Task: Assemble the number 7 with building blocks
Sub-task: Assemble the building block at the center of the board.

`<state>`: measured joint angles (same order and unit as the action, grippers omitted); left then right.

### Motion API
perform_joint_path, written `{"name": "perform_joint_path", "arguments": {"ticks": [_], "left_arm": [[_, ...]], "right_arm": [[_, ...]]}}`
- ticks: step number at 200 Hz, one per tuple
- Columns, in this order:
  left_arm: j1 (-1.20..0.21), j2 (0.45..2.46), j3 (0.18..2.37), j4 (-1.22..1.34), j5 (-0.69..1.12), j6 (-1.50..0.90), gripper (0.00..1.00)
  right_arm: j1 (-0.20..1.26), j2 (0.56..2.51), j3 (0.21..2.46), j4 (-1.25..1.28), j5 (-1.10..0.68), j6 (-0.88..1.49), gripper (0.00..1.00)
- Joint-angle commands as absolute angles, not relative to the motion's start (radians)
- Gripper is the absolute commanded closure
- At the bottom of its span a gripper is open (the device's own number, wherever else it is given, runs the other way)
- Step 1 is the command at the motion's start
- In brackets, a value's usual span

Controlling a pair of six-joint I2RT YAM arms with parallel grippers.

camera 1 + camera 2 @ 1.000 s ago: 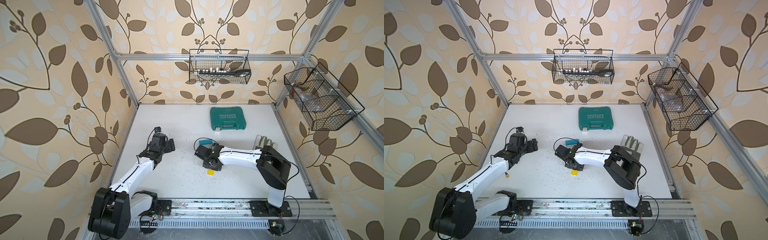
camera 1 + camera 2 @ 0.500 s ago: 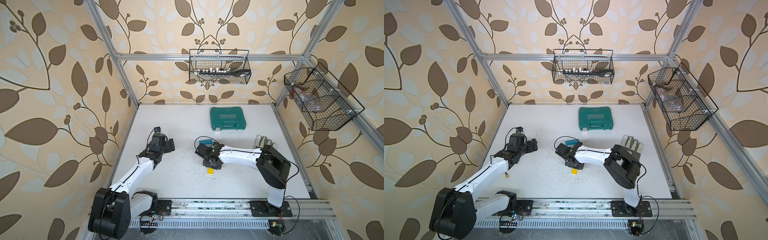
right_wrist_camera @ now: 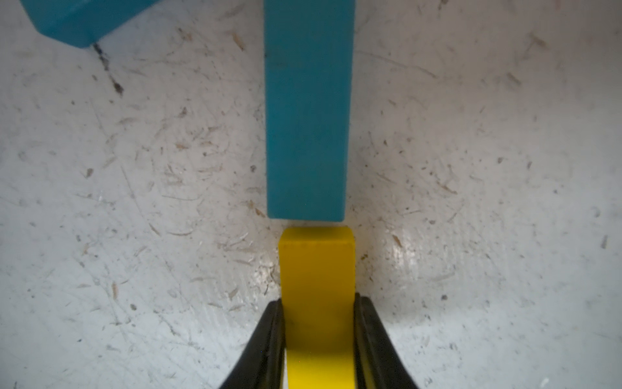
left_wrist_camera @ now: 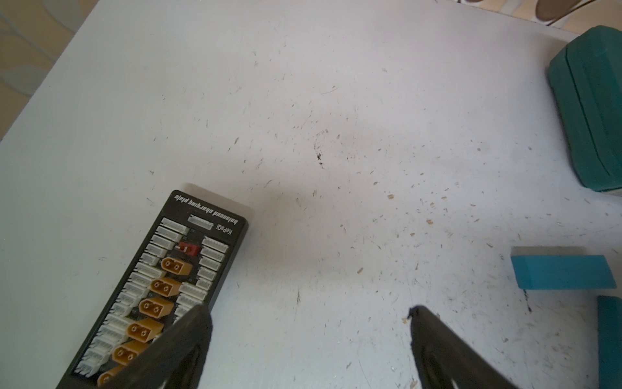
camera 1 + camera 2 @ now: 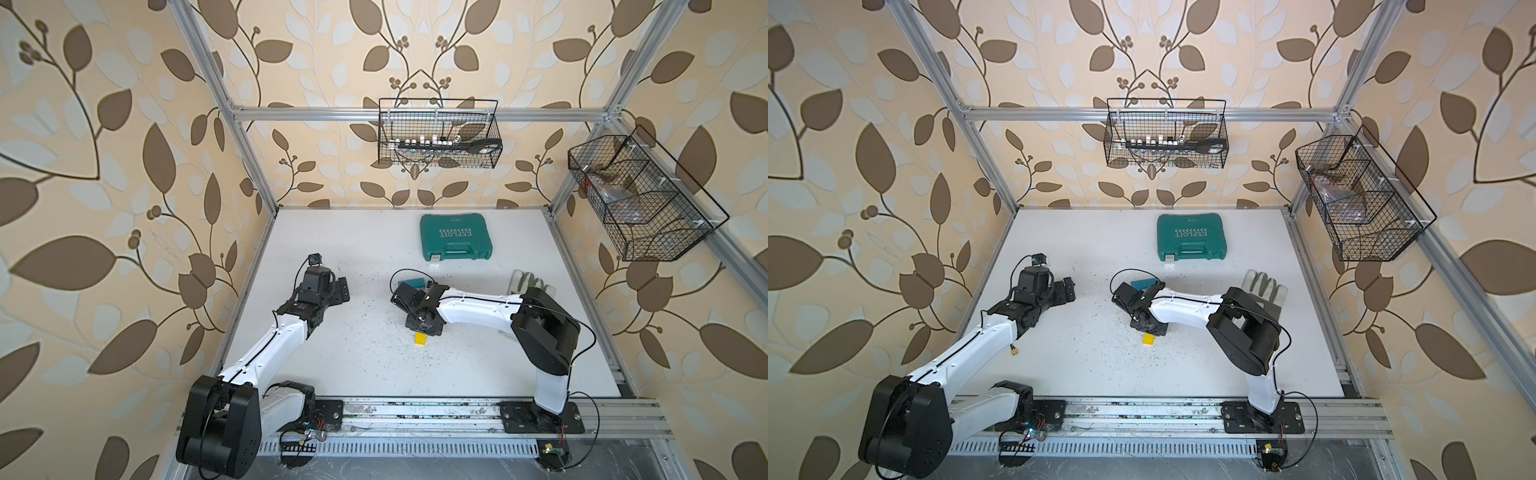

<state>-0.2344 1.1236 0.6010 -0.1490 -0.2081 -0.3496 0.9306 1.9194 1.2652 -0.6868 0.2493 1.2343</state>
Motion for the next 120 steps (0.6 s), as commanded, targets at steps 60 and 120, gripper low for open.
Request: {"name": "perform_joint_path", "arguments": {"ticks": [60, 120], "left_arm": [[-0.224, 1.098, 0.596, -0.138, -0.219, -0.360, 0.06], [-0.224, 1.100, 0.596, -0.138, -0.219, -0.360, 0.06]], "right_arm": [[0.918, 1.983, 1.293, -0.677, 0.229, 1.232, 0.69], [0.918, 1.988, 1.297, -0.692, 0.230, 1.240, 0.63]]}}
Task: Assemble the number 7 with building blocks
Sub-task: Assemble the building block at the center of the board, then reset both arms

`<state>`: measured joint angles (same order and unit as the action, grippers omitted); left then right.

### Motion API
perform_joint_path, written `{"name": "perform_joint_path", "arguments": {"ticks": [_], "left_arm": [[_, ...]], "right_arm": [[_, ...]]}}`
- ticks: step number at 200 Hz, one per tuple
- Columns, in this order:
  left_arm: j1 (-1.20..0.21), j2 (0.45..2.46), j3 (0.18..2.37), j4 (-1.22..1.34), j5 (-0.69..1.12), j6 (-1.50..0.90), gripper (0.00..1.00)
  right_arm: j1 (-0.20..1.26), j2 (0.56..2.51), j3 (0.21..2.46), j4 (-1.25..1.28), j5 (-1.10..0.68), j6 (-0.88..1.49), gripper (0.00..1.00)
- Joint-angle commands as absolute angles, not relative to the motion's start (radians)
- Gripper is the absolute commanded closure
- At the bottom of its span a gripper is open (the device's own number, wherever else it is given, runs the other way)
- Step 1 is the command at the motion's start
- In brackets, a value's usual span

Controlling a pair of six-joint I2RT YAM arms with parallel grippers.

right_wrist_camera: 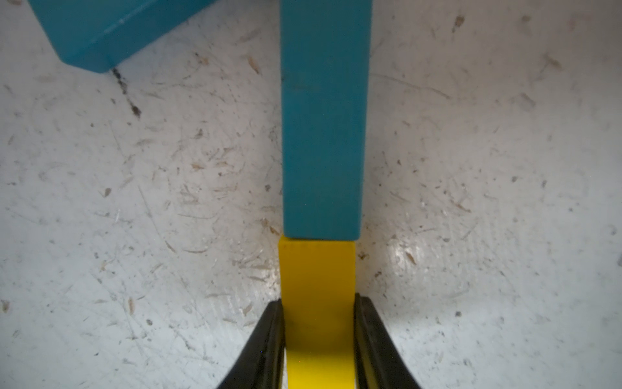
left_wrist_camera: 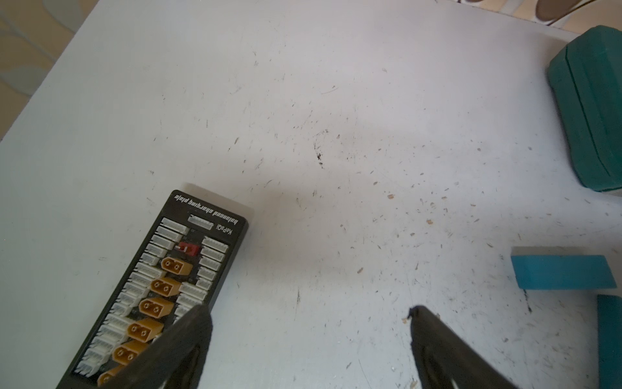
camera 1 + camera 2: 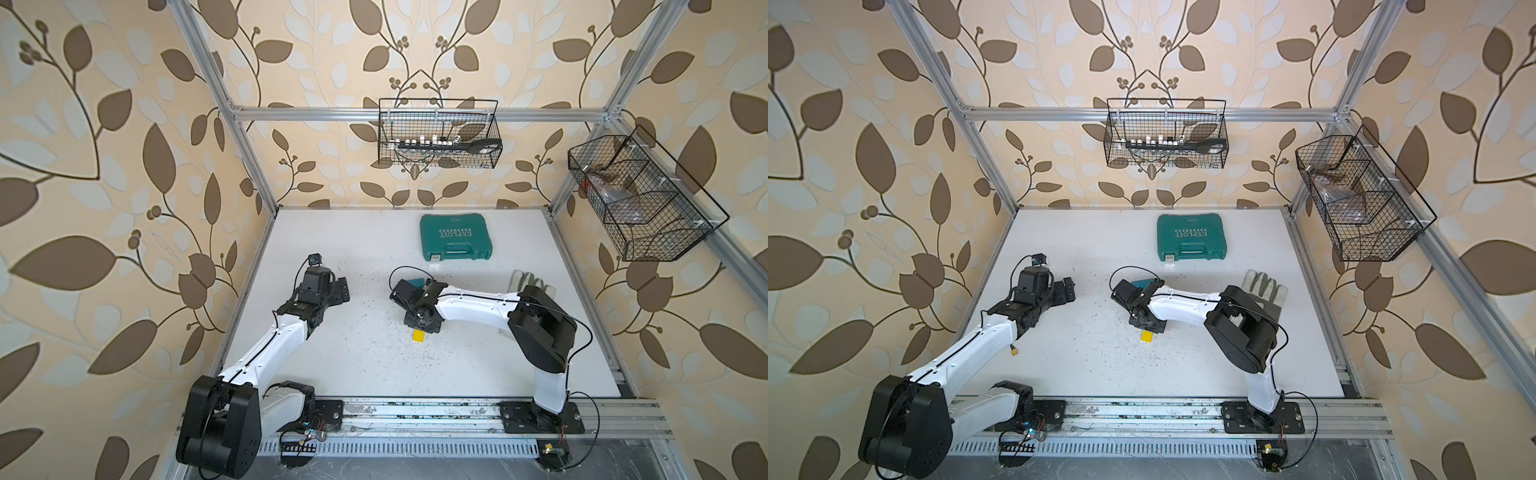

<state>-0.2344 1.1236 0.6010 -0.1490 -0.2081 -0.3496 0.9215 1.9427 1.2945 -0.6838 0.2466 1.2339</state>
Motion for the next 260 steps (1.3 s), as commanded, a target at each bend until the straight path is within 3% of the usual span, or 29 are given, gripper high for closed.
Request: {"name": "perform_joint_path", "arguments": {"ticks": [1, 84, 89, 96, 101, 112, 115, 118, 144, 169, 197, 219, 237, 260], "left_arm": [[-0.224, 1.100, 0.596, -0.138, -0.219, -0.360, 0.06], [-0.224, 1.100, 0.597, -0.139, -0.218, -0.360, 0.06], [-0.224, 1.100, 0.596, -0.138, -0.217, -0.359, 0.06], [-0.224, 1.100, 0.596, -0.138, -0.219, -0.359, 0.06], [-0.224, 1.100, 0.596, -0.138, -0.219, -0.359, 0.06], [-0.224, 1.100, 0.596, -0.138, -0.219, -0.360, 0.06], [-0.224, 1.100, 0.596, -0.138, -0.218, -0.359, 0.06], [-0.224, 1.100, 0.596, -0.138, -0.218, -0.359, 0.06], [-0.224, 1.099, 0.594, -0.138, -0.221, -0.359, 0.05], [-0.221, 1.081, 0.587, -0.133, -0.236, -0.356, 0.01], [-0.211, 1.034, 0.569, -0.088, -0.349, -0.297, 0.01], [-0.184, 1.039, 0.486, 0.152, -0.386, -0.125, 0.01], [-0.069, 1.134, 0.456, 0.288, -0.264, -0.106, 0.01], [0.042, 1.326, 0.487, 0.361, -0.110, -0.115, 0.01]], "right_arm": [[0.918, 1.988, 1.297, -0.693, 0.231, 1.240, 0.63], [0.928, 1.900, 1.214, -0.660, 0.225, 1.235, 0.40], [0.933, 1.889, 1.212, -0.659, 0.224, 1.231, 0.32], [0.944, 1.875, 1.211, -0.660, 0.225, 1.218, 0.30], [0.956, 1.864, 1.213, -0.669, 0.231, 1.211, 0.18], [0.981, 1.829, 1.218, -0.678, 0.250, 1.185, 0.17], [0.990, 1.818, 1.217, -0.672, 0.252, 1.170, 0.05], [1.000, 1.805, 1.217, -0.664, 0.258, 1.152, 0.01], [1.064, 1.677, 1.231, -0.689, 0.346, 1.073, 0.01], [1.043, 1.449, 1.154, -0.604, 0.368, 0.836, 0.00], [0.773, 1.106, 1.009, -0.533, 0.283, 0.503, 0.01], [0.497, 0.906, 0.824, -0.342, 0.295, 0.194, 0.01], [0.272, 0.879, 0.674, -0.146, 0.189, 0.074, 0.00], [0.063, 0.996, 0.517, 0.153, 0.071, 0.088, 0.01]]}}
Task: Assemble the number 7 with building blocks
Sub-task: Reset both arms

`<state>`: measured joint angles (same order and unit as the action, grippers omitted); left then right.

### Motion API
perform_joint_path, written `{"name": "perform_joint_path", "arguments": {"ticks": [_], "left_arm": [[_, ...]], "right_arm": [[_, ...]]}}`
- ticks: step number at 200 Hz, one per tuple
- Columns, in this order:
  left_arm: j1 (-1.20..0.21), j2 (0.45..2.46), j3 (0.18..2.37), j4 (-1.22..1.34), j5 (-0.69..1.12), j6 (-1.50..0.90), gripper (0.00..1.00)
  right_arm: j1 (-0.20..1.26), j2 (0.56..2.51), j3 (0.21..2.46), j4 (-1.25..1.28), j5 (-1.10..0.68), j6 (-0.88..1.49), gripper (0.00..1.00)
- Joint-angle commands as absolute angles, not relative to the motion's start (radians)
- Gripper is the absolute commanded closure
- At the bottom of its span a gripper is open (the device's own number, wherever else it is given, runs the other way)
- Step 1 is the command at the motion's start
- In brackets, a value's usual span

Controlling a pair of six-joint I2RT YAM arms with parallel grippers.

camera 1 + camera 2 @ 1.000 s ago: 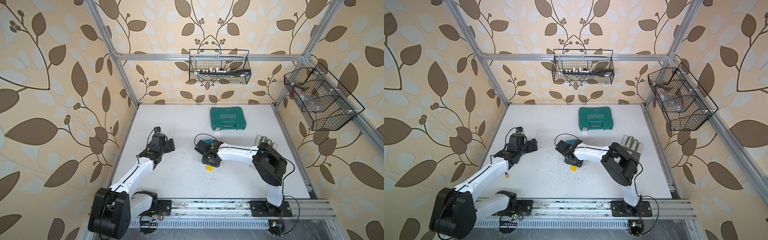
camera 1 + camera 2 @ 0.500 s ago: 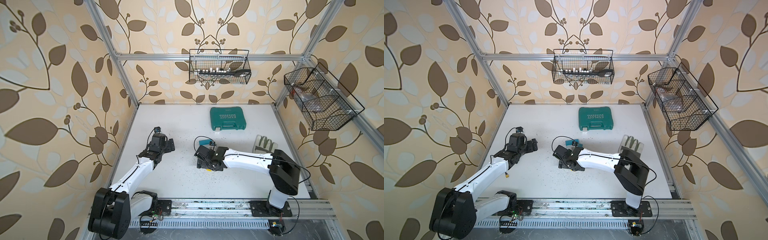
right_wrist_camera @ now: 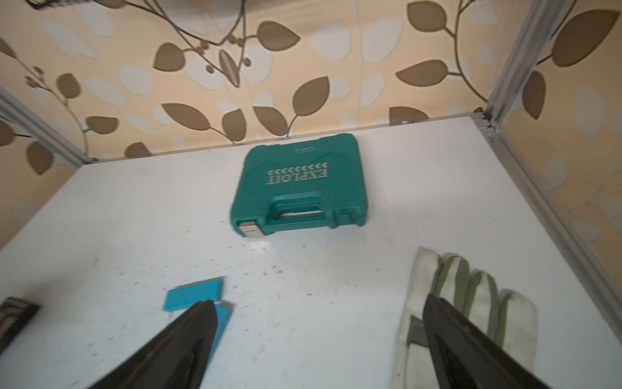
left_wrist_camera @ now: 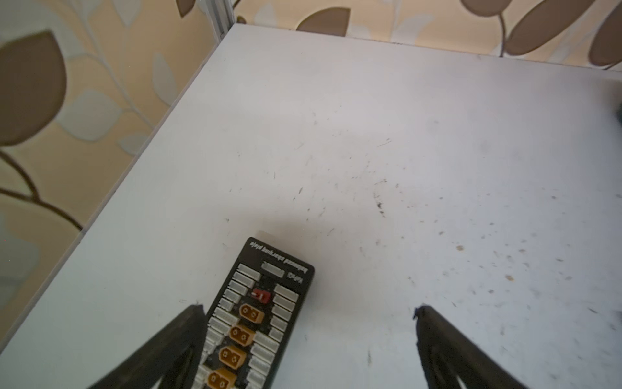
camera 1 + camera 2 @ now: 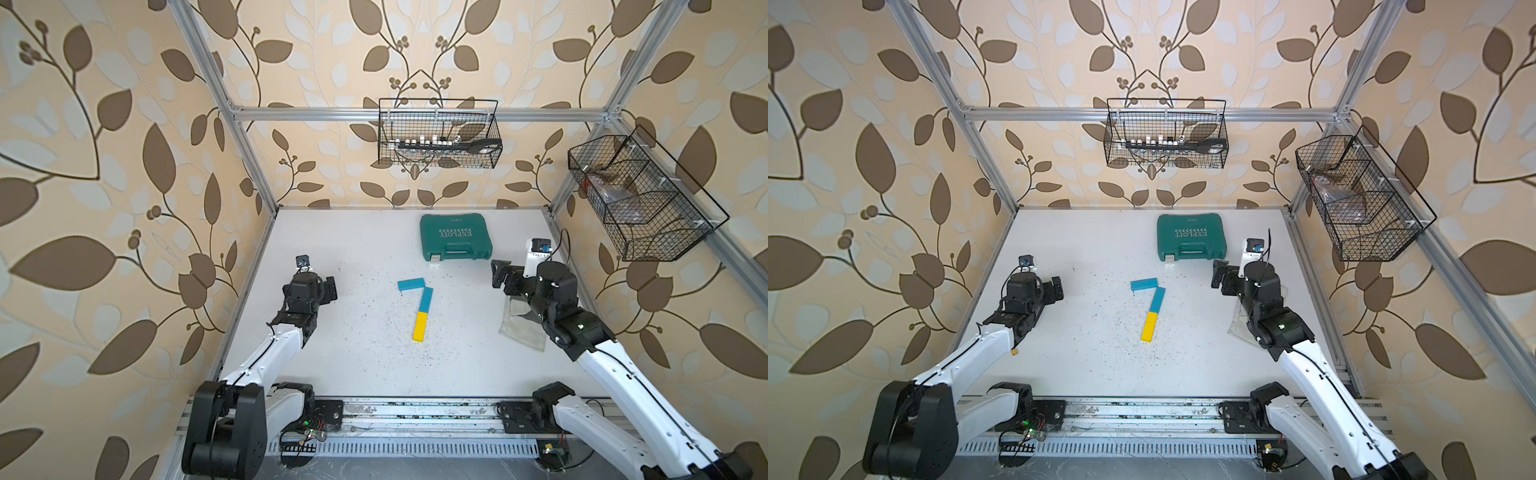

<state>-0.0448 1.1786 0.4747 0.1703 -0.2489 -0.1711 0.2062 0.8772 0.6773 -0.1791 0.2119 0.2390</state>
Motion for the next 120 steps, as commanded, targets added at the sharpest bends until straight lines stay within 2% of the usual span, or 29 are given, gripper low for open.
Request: {"name": "perform_joint_path", "arguments": {"ticks": [1, 28, 42, 58, 69, 81, 91, 101, 106, 116, 120], "left_arm": [[0.043, 1.334, 0.485, 0.372, -0.105, -0.111, 0.01], [0.051, 1.468, 0.564, 0.402, -0.023, -0.041, 0.03], [0.055, 1.508, 0.522, 0.521, -0.019, -0.029, 0.02], [0.062, 1.491, 0.505, 0.534, -0.015, -0.038, 0.02], [0.063, 1.483, 0.493, 0.549, -0.019, -0.043, 0.02], [0.063, 1.475, 0.463, 0.588, -0.016, -0.040, 0.02], [0.062, 1.463, 0.422, 0.656, -0.018, -0.043, 0.01], [0.062, 1.487, 0.349, 0.802, -0.025, -0.045, 0.01], [0.060, 1.499, 0.327, 0.869, -0.023, -0.033, 0.01], [0.049, 1.467, 0.331, 0.806, -0.038, -0.035, 0.01], [0.049, 1.467, 0.335, 0.800, -0.038, -0.037, 0.01]], "right_arm": [[0.058, 1.002, 0.509, 0.173, 0.073, 0.091, 0.01], [0.034, 1.174, 0.323, 0.688, 0.122, 0.113, 0.01], [0.032, 1.161, 0.370, 0.593, 0.133, 0.063, 0.00], [0.032, 1.172, 0.343, 0.656, 0.175, -0.007, 0.01], [0.020, 1.192, 0.313, 0.697, 0.188, 0.045, 0.00], [0.020, 1.280, 0.262, 0.798, 0.162, 0.043, 0.01], [0.018, 1.421, 0.183, 1.095, 0.136, 0.028, 0.01], [0.011, 1.544, 0.209, 1.209, 0.148, 0.035, 0.01], [0.009, 1.553, 0.245, 1.154, 0.119, 0.030, 0.01], [0.009, 1.476, 0.376, 0.767, 0.062, 0.012, 0.01], [0.006, 1.501, 0.404, 0.756, 0.037, 0.005, 0.01]]}}
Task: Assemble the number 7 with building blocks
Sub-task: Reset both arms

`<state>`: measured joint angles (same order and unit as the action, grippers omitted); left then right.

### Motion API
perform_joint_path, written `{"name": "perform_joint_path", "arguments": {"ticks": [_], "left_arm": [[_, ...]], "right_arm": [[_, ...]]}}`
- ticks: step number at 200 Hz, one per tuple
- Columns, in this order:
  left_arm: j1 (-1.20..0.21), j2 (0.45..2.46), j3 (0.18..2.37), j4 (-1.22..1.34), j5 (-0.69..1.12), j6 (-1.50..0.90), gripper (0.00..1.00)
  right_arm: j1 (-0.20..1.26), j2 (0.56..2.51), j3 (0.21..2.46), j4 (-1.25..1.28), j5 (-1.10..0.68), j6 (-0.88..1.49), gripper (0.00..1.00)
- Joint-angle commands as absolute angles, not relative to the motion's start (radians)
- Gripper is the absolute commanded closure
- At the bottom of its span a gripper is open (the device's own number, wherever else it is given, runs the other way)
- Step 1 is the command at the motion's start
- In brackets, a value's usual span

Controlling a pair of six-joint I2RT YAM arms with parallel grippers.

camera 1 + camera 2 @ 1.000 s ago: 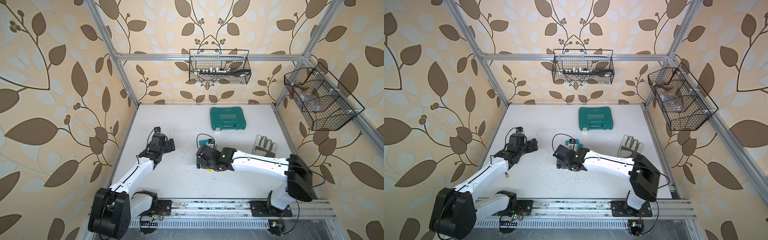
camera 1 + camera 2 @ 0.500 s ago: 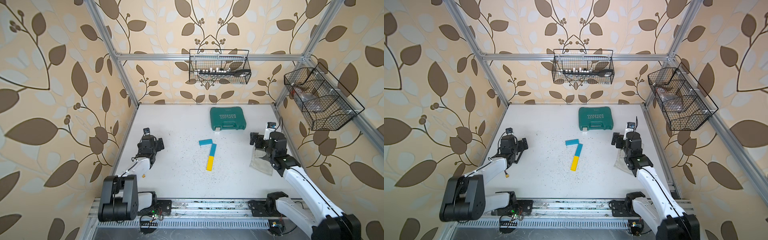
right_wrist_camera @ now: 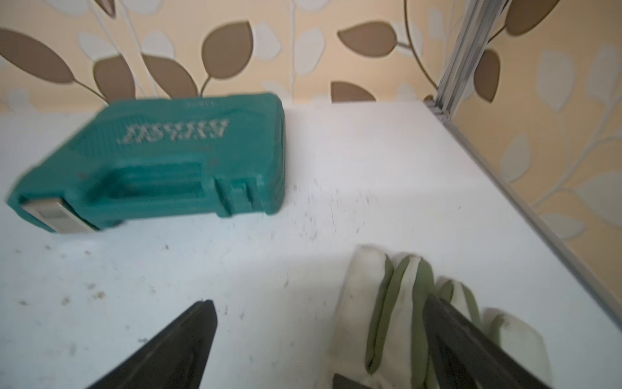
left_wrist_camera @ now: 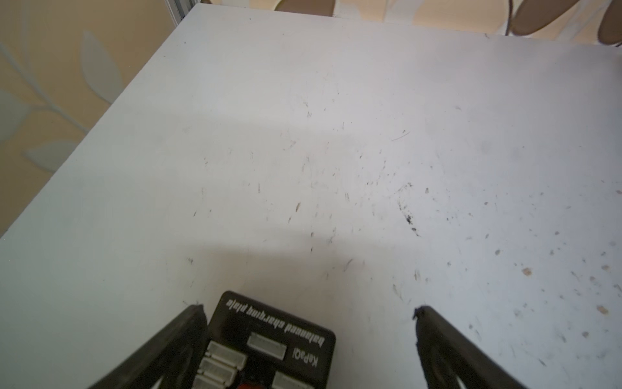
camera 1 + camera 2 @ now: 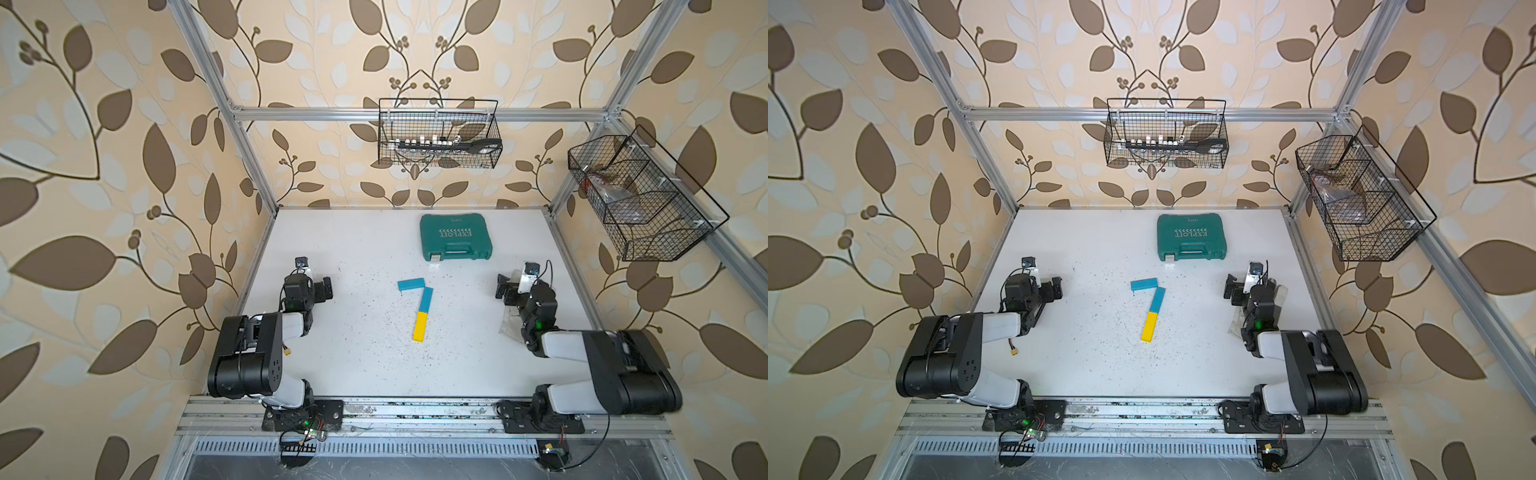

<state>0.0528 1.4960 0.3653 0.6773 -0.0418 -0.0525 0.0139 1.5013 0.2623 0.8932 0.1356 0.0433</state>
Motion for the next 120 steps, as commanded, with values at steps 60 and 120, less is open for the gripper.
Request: {"name": "perform_joint_path", "arguments": {"ticks": [60, 120], "left_arm": [[0.092, 1.495, 0.395, 0.723, -0.012, -0.074, 0.01], [0.092, 1.494, 0.395, 0.723, -0.012, -0.074, 0.01]], "right_arm": [[-0.002, 1.505, 0.379, 0.802, 0.018, 0.005, 0.00], [0.000, 1.512, 0.390, 0.788, 0.021, 0.003, 0.00]]}}
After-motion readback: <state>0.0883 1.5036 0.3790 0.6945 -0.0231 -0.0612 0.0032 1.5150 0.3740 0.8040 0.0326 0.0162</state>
